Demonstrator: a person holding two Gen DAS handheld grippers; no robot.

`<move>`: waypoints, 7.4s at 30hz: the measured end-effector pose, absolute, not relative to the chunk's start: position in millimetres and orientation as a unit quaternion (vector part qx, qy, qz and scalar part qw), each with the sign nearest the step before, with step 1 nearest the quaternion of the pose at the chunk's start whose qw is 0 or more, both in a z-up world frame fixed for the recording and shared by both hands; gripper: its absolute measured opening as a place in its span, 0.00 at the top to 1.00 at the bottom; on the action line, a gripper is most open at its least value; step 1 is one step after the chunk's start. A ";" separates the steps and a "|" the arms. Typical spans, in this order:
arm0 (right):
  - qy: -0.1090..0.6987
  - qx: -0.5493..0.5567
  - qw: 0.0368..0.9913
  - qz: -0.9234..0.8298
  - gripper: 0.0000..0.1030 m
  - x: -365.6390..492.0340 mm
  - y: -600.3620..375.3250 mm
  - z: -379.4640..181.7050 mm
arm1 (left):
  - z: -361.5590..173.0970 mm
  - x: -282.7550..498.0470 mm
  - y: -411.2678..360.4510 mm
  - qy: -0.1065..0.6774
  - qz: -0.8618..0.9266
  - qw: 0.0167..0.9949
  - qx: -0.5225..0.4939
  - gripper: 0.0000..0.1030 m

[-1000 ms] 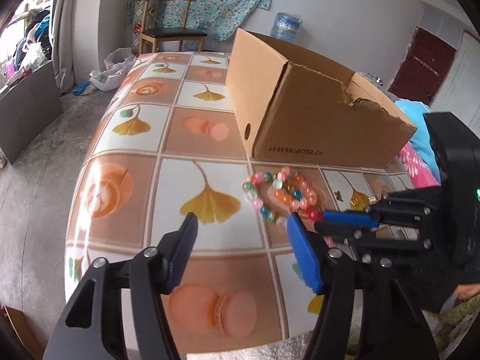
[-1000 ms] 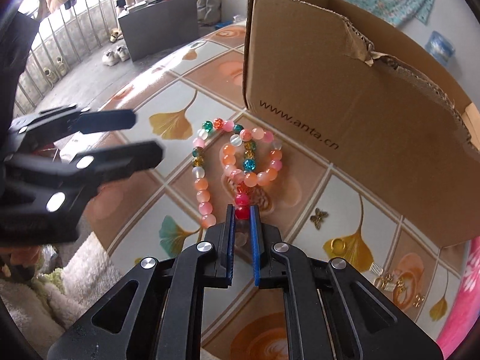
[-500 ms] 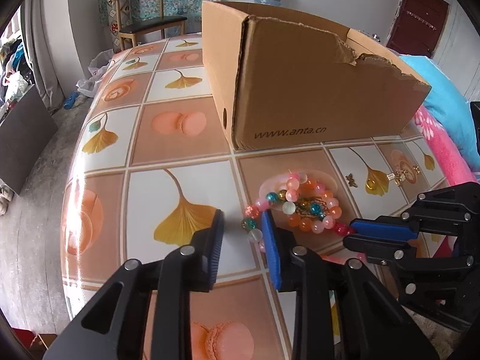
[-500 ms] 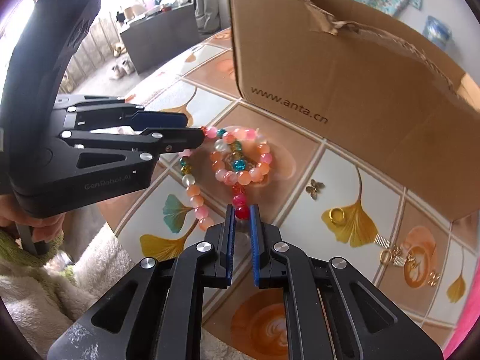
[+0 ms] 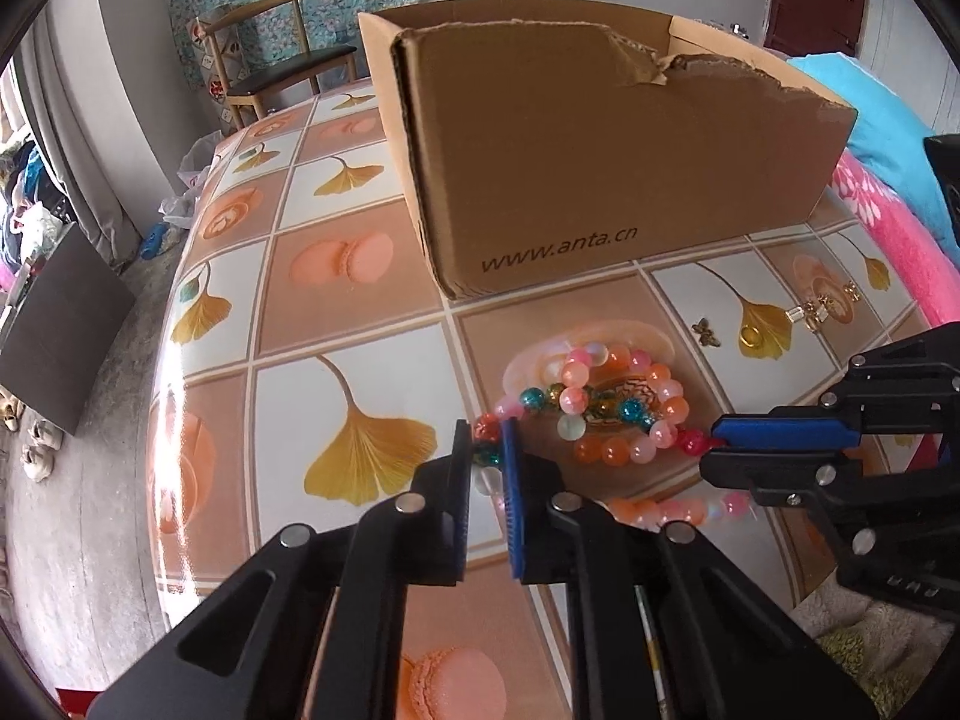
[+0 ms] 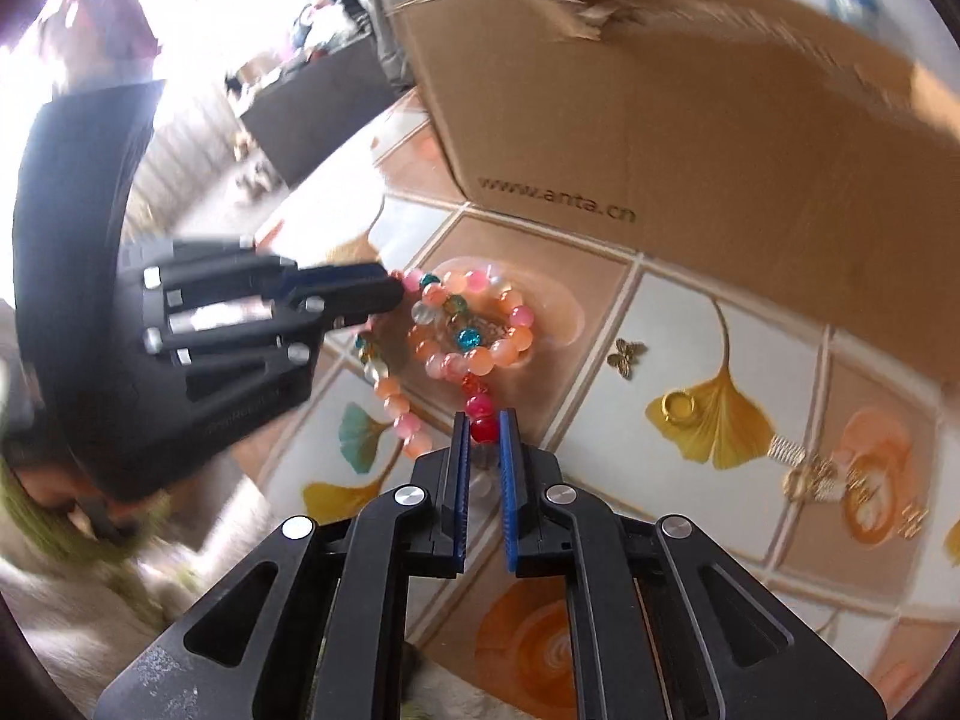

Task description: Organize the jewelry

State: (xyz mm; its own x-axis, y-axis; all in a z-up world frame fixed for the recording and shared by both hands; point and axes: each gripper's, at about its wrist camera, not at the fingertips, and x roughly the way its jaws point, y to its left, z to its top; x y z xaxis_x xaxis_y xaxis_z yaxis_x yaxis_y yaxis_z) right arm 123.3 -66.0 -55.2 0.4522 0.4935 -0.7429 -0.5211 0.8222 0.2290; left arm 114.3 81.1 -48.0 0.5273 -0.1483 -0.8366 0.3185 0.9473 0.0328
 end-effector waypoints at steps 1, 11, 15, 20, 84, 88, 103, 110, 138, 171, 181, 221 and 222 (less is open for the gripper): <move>0.436 0.010 0.845 0.308 0.93 124.5 -71.2 -53.7 | -46.7 115.2 83.0 0.471 -0.140 0.867 0.079 0.91; 0.421 0.180 0.803 0.382 0.93 135.0 -117.9 -33.9 | 15.2 120.9 106.9 0.442 -0.197 0.874 -0.040 0.91; 0.401 0.216 0.791 0.408 0.93 134.5 -129.9 -25.1 | 41.5 121.1 109.0 0.418 -0.212 0.881 -0.058 0.91; 0.362 0.185 0.824 0.395 0.93 128.2 -144.7 -0.1 | 74.6 122.2 106.7 0.382 -0.207 0.900 -0.041 0.91; 0.382 0.230 0.867 0.225 0.37 221.3 -295.7 19.4 | 21.7 226.9 107.6 0.467 -0.213 0.833 -0.208 0.25; 0.386 0.230 0.864 0.227 0.38 218.8 -295.7 17.2 | 25.4 220.4 100.8 0.465 -0.203 0.841 -0.189 0.25; 0.393 0.220 0.864 0.226 0.38 188.7 -295.2 11.9 | 30.9 174.7 102.2 0.468 -0.201 0.843 -0.171 0.25; 0.390 0.220 0.864 0.230 0.38 194.4 -290.3 11.3 | 33.0 175.8 107.9 0.455 -0.190 0.852 -0.176 0.25; 0.383 0.208 0.886 0.159 0.38 119.6 -291.1 -18.7 | 0.1 107.7 117.1 0.452 -0.148 0.876 -0.080 0.18; 0.404 0.066 0.901 0.143 0.63 97.9 -217.8 -59.0 | -57.7 93.6 98.4 0.494 -0.057 0.867 0.036 0.05; 0.406 0.059 0.891 0.192 0.63 98.2 -191.1 -68.0 | -57.0 93.7 97.5 0.490 -0.059 0.869 0.044 0.04; 0.401 0.100 0.882 0.228 0.81 99.4 -211.5 -76.1 | -45.4 125.9 -13.5 0.436 -0.228 0.865 0.103 0.75; 0.401 0.100 0.882 0.228 0.81 99.7 -211.2 -76.0 | -47.0 127.5 -14.4 0.438 -0.226 0.863 0.106 0.76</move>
